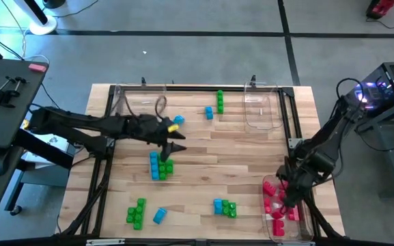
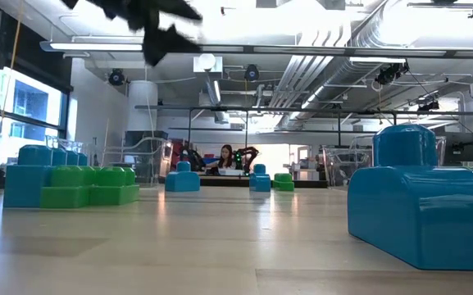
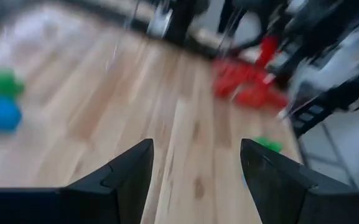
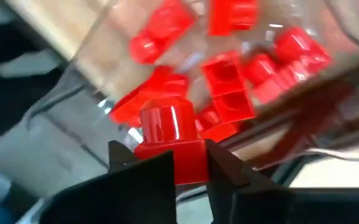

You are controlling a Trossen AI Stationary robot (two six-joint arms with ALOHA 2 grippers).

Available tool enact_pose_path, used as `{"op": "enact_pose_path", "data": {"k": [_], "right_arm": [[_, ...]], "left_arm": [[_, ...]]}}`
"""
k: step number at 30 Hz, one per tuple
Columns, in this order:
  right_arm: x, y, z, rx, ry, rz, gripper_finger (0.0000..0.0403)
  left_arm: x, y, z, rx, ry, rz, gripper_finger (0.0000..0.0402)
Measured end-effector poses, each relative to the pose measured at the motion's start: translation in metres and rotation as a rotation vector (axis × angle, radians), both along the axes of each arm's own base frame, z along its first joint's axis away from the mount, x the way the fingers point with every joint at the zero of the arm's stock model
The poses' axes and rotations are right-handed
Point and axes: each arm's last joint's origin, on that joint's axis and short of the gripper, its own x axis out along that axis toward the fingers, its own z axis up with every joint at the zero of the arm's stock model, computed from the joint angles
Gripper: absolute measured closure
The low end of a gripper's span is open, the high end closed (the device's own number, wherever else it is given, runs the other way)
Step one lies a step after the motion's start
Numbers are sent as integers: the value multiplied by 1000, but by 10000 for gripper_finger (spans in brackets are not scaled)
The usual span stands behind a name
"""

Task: Sort blocks
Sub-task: Put the red game piece into the bottom right transparent bin, then put the blue game piece into the top right transparent bin

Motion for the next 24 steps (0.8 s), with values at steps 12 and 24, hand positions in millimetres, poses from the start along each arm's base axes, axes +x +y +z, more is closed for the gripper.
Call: {"op": "enact_pose_path", "data": {"k": [12,24], "right_arm": [[19,13,8,267,32,-76,192],[135,-41,2,112,-608,-464,178]], "left_arm": [[-65,35,84,256,-145,76,174],[-139,26,89,139,-287,115,174]]}}
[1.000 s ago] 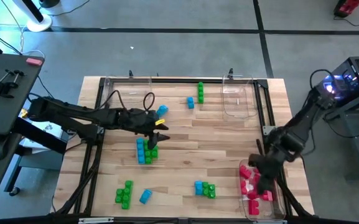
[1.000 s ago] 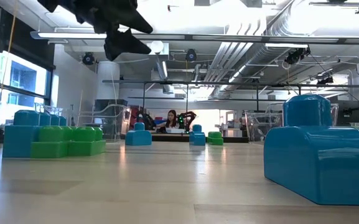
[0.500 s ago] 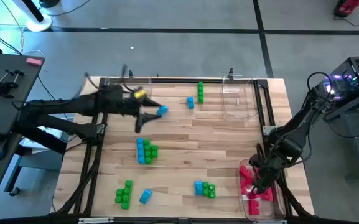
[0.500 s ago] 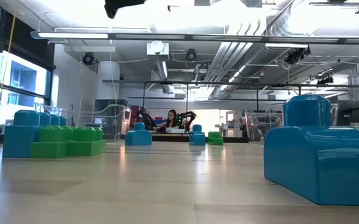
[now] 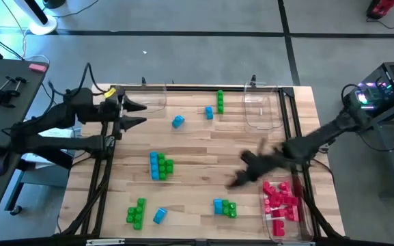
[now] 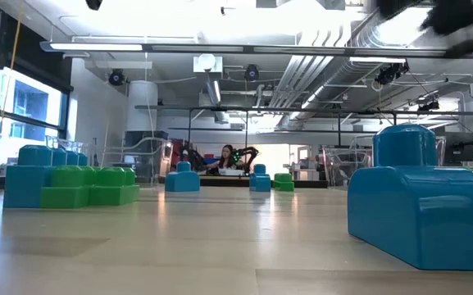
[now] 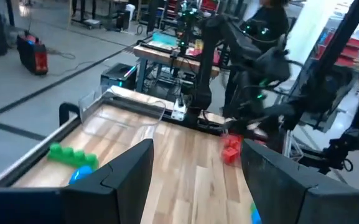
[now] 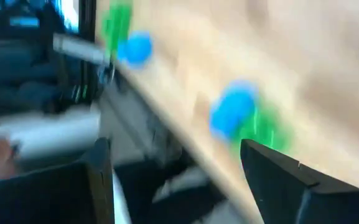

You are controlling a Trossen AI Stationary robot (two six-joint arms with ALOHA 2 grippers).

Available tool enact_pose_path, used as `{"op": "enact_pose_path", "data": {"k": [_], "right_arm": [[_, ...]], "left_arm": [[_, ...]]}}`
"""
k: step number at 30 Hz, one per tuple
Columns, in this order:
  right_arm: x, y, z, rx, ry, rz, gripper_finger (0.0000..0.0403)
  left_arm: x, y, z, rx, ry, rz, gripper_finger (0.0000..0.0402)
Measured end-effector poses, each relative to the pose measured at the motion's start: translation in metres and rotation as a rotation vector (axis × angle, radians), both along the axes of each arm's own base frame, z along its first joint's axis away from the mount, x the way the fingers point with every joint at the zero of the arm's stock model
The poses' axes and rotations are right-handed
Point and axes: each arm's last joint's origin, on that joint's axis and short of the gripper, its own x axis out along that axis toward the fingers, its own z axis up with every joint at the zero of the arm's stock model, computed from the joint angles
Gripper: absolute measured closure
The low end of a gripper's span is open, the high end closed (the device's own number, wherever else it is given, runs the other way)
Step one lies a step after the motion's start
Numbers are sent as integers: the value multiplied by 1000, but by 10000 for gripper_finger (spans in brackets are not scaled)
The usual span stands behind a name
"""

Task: Sort blocks
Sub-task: Put the blue game piece into the top right transparent bin

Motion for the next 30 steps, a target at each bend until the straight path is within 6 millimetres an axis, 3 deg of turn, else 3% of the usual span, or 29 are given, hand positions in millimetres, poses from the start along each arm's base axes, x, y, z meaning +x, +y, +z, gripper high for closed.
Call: {"op": "enact_pose_path", "data": {"k": [4,7,11,15,22,30], "right_arm": [[62,-62,-26,-186,-112,-32,181],[95,-116,-34,-392,-73,-52,181],[122,-184,-31,-655,159,-128,181],[136,-234,-34,-798,387,-124,181],[146,-277,-62,-708,543,-99,181],[146,-285,-83,-629,589,-135,181]], "left_arm": [[0,1,-18,-81,-24,37,174],[4,1,-26,-145,-65,45,174],[12,5,-26,-164,-104,90,174],[22,10,-23,-182,-155,205,174],[43,17,-18,-192,-261,291,174],[56,38,-23,-182,-276,375,174]]}}
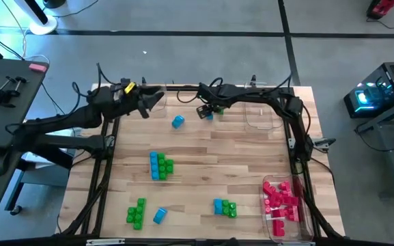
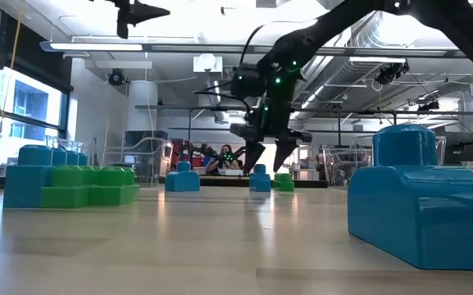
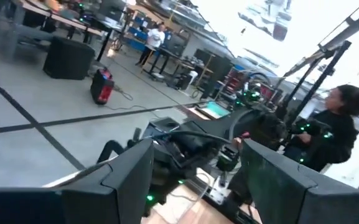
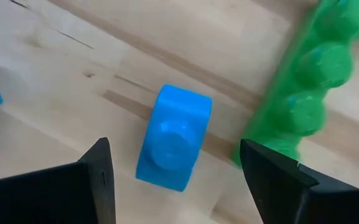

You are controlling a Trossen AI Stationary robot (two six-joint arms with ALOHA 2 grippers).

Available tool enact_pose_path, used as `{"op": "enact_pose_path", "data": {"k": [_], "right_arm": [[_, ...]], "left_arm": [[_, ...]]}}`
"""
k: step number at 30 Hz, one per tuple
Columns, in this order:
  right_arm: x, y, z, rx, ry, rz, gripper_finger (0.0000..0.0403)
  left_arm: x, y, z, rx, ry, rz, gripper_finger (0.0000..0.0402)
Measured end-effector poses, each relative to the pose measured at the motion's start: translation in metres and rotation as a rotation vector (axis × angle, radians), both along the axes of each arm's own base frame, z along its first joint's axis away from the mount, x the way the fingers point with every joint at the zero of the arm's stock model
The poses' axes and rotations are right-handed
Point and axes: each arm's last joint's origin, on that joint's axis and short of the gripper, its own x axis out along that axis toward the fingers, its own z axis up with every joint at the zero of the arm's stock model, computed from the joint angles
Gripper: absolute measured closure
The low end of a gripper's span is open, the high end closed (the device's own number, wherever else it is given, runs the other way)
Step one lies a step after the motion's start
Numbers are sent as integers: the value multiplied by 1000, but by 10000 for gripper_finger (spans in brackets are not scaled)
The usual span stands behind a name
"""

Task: Sort blocks
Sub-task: Put the blue game piece into the top right transparent bin

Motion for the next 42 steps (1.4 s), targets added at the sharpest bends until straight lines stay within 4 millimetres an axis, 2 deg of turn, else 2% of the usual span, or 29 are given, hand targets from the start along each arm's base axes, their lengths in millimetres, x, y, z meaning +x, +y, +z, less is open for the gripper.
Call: {"op": "enact_pose_path", "data": {"k": [4,7,9,12,15,18,20,22,26,30,33,35,38,42], "right_arm": [[4,4,-12,8,25,-1,184],[8,8,-24,26,37,-20,205],[11,11,-30,30,44,-14,235],[13,14,-31,27,44,-23,306],[11,16,-15,-30,49,-6,381],[4,11,30,-143,-1,2,383],[-10,8,57,-187,28,11,384],[-30,8,75,-218,113,21,394],[-84,23,106,-240,266,-33,395],[-143,46,101,-208,309,-146,399],[-189,66,93,-164,249,-289,399],[-211,73,86,-146,216,-351,397],[-230,82,81,-128,152,-389,388],[-237,86,74,-132,104,-352,345]], "left_arm": [[-1,14,0,28,2,-30,174],[-4,24,1,48,-5,-57,174],[-8,30,2,54,-7,-66,174],[-12,36,8,70,-19,-79,174],[-16,41,14,98,-23,-98,174],[-19,44,15,116,-15,-103,174],[-21,47,15,112,-9,-89,174],[-22,49,13,104,0,-78,174],[-22,51,11,86,22,-72,174],[-20,52,8,74,38,-73,174],[-16,56,4,60,54,-74,174],[-12,58,1,49,66,-75,174],[-7,63,-4,23,82,-76,174],[2,69,-11,-7,88,-79,174]]}}
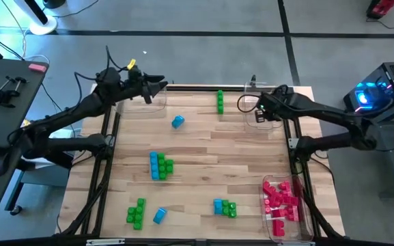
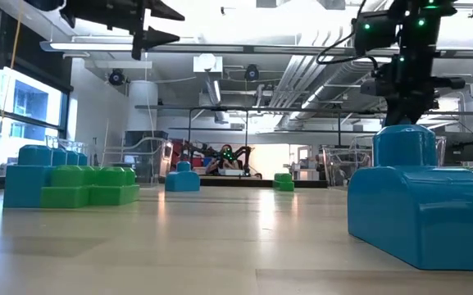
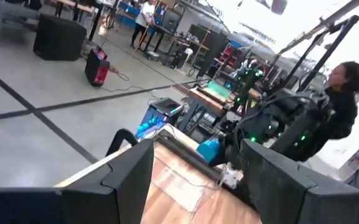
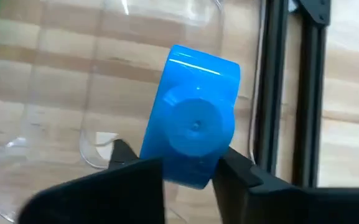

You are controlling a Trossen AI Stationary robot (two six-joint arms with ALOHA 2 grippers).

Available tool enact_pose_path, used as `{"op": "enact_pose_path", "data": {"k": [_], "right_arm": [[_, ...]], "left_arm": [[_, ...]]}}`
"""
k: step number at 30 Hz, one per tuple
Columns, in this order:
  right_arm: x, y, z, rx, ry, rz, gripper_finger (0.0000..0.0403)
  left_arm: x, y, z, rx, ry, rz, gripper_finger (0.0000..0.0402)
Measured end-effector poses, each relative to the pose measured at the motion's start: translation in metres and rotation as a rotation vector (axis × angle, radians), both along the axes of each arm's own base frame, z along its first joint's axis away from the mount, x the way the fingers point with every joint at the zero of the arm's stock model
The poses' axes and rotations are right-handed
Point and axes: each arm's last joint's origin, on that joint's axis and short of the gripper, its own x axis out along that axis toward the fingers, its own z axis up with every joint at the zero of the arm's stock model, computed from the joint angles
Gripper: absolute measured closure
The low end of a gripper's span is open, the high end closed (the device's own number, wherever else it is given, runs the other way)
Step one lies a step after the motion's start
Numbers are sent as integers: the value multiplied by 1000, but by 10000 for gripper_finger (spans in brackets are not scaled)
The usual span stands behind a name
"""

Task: Sort blocks
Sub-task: Put the blue game piece into the top right transparent bin

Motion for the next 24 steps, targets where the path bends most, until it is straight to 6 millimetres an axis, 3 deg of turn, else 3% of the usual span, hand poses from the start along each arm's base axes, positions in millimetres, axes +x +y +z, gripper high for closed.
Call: {"op": "enact_pose_path", "data": {"k": [7,11,13,16,19,24], "right_arm": [[1,-5,-1,-40,-1,82,223],[10,-10,4,-81,-83,208,185],[18,-12,9,-81,-199,297,179],[36,-7,24,-22,-526,478,180],[59,14,37,79,-790,667,193],[91,91,19,261,-736,825,259]], "left_arm": [[10,3,4,-59,-130,-60,174],[13,-4,14,-77,-227,-136,174],[14,-9,18,-93,-260,-202,174],[13,-20,23,-102,-274,-346,174],[14,-30,24,-112,-259,-466,174],[18,-43,22,-132,-218,-635,174]]}}
